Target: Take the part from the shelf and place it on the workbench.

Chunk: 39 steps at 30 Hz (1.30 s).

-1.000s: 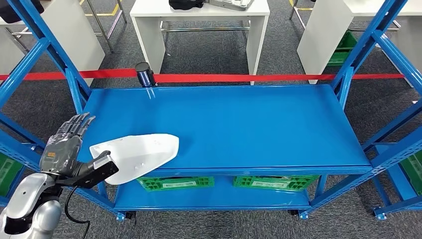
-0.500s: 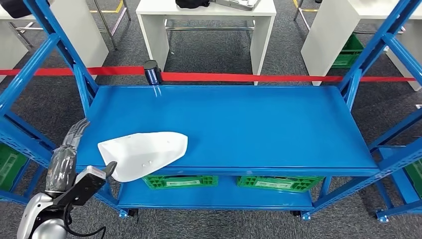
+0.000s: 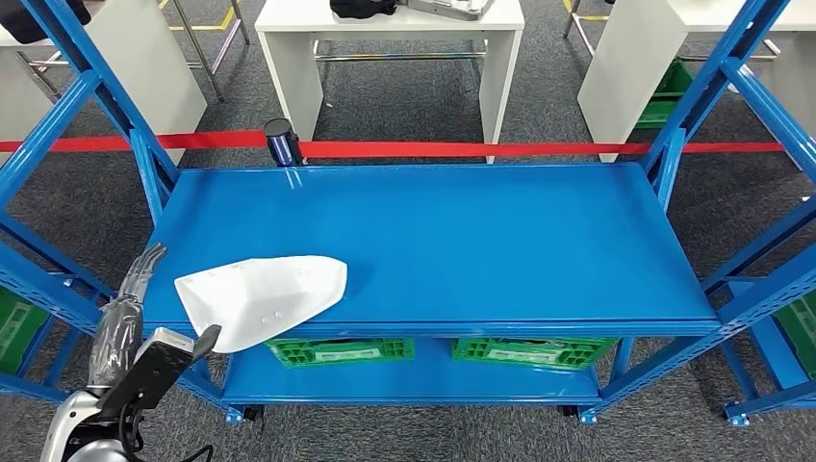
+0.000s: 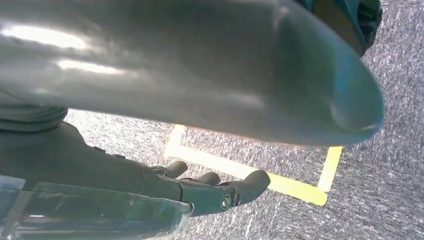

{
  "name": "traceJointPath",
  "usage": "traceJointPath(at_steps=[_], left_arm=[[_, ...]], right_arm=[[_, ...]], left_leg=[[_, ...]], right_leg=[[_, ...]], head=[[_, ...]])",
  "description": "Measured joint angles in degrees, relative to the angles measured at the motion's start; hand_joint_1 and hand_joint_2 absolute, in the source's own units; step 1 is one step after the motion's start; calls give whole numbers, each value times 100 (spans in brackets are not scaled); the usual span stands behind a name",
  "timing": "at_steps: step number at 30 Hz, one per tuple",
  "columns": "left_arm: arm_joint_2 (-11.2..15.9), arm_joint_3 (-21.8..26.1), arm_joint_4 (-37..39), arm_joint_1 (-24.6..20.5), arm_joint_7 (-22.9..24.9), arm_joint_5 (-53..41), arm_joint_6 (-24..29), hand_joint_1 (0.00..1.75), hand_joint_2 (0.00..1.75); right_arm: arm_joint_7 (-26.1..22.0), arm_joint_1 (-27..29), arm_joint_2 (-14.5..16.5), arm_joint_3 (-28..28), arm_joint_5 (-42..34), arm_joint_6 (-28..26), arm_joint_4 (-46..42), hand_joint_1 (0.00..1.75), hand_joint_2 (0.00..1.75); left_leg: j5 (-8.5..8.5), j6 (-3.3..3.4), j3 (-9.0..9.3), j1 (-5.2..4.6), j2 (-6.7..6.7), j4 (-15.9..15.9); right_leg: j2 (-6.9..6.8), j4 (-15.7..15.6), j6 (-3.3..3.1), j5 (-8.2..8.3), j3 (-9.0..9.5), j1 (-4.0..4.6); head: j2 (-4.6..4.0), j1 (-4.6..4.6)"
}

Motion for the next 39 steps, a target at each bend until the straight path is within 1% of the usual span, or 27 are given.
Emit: traceJointPath(at_steps=[3,5,6,8,9,10,11,13,14,15,16,18,20,21,23,24,25,26,27,28,30,31,34,35,36,37,39], left_arm=[[-96,193,8,61,7,14,-12,0,175],[-176,295,11,93,-5,20,-21,0,175],[-211,329,14,104,-9,21,-22,0,175],[-266,380,25,131,-14,22,-25,0,175],[-288,402,33,147,-15,22,-26,0,175],[-307,418,43,159,-15,23,-27,0,175],[-322,430,53,166,-15,23,-28,0,175],[-349,447,63,170,-15,25,-30,0,175],[-357,455,64,169,-15,24,-30,0,175],[-363,462,63,169,-16,24,-30,0,175],[-370,468,63,169,-17,24,-30,0,175],[-380,476,63,172,-19,25,-30,0,175],[-394,506,63,176,-19,62,-39,0,175],[-407,546,65,179,-14,135,-62,0,175],[-462,672,79,207,-2,410,-160,0,175],[-506,765,97,236,0,590,-230,0,175],[-558,865,119,272,-11,741,-300,0,175],[-616,979,143,311,-31,868,-371,0,175],[-669,1085,160,346,-57,929,-422,0,175],[-718,1182,169,372,-80,956,-463,0,175],[-798,1350,179,398,-103,987,-510,0,175],[-832,1417,185,401,-87,1050,-548,0,175],[-929,1632,253,358,106,1690,-777,0,175],[-960,1693,294,327,167,1918,-833,0,175],[-985,1737,344,295,197,2059,-847,0,175],[-1009,1766,399,269,209,2137,-841,0,175],[-1043,1809,499,243,210,2180,-798,0,175]], right_arm=[[46,-11,49,-3,0,-41,-37,0,0],[52,-22,52,-5,0,-61,-50,0,0],[53,-27,50,-8,0,-64,-57,0,0],[55,-30,46,-12,0,-65,-61,0,0],[55,-29,45,-14,0,-65,-61,0,0],[56,-27,45,-18,0,-65,-61,0,0],[57,-26,43,-22,0,-65,-62,0,0],[58,-29,39,-29,0,-65,-68,0,0],[58,-34,39,-30,0,-65,-73,0,0],[58,-38,42,-32,0,-66,-77,0,0],[58,-42,44,-35,0,-66,-81,0,0],[58,-43,50,-43,0,-66,-85,0,0],[60,-45,54,-48,0,-68,-88,0,0],[62,-46,57,-49,0,-71,-89,0,0],[70,-45,58,-52,0,-75,-92,0,0],[76,-44,59,-59,0,-75,-94,0,0],[81,-43,60,-67,0,-73,-96,0,0],[84,-41,60,-75,0,-69,-98,0,0],[84,-42,61,-80,0,-65,-99,0,0],[78,-42,62,-81,0,-62,-99,0,0],[58,-44,64,-80,0,-60,-99,0,0],[49,-43,65,-80,0,-60,-99,0,0],[31,-30,62,-77,0,-46,-100,0,0],[27,-25,58,-75,0,-43,-101,0,0],[23,-23,55,-72,0,-46,-101,0,0],[22,-22,51,-68,0,-55,-101,0,0],[21,-19,49,-59,0,-75,-99,0,0]], left_leg=[[41,55,26,-12,16,-124],[111,112,54,16,24,-223],[143,136,65,31,28,-263],[158,156,47,23,29,-269],[159,156,42,21,29,-268],[158,154,42,21,26,-265],[155,148,46,22,21,-257],[135,116,50,23,10,-221],[115,87,43,10,5,-189],[98,57,32,-4,2,-162],[87,29,22,-15,1,-143],[79,-18,14,-10,-2,-128],[-39,-77,-52,15,-4,22],[-193,-111,-162,28,-5,270],[-581,-166,-522,52,-5,1059],[-708,-182,-696,62,-5,1422],[-722,-186,-788,68,-5,1593],[-618,-180,-766,70,-5,1519],[-431,-164,-638,71,-5,1226],[-212,-137,-441,69,-5,794],[31,-81,-121,46,-5,97],[55,-59,-61,31,-7,-51],[77,20,-44,14,-7,-130],[104,59,-20,23,-5,-168],[132,94,1,36,-2,-205],[149,116,14,44,0,-224],[157,131,-2,31,3,-224]], right_leg=[[-9,-8,63,12,-22,7],[-12,188,84,-106,-121,15],[-12,468,73,-251,-252,11],[-11,1265,61,-599,-613,-10],[-12,1575,83,-704,-749,-20],[-12,1681,125,-719,-788,-30],[-13,1520,185,-630,-696,-45],[-19,695,285,-320,-279,-82],[-19,311,285,-193,-92,-87],[-18,84,255,-127,14,-86],[-17,-14,208,-105,55,-76],[-15,-12,126,-90,58,-71],[-15,-26,68,-72,80,-95],[-15,-33,44,-62,90,-112],[-13,-32,22,-60,85,-105],[-12,-31,20,-62,83,-101],[-9,-30,19,-64,86,-97],[-4,-30,18,-67,92,-94],[3,-29,18,-69,100,-92],[10,-30,18,-71,108,-89],[18,-26,36,-75,97,-60],[18,-25,55,-76,84,-50],[13,-29,142,-76,64,-56],[10,51,153,-129,27,-59],[8,246,148,-238,-62,-59],[5,569,127,-397,-213,-63],[5,1379,106,-727,-596,-64]], head=[[0,-1],[0,12],[0,23],[0,42],[0,45],[0,45],[0,46],[0,48],[0,48],[0,45],[0,44],[0,42],[0,33],[0,25],[0,8],[0,8],[0,8],[0,9],[0,9],[0,9],[0,11],[0,13],[0,15],[0,19],[0,25],[0,31],[0,36]])
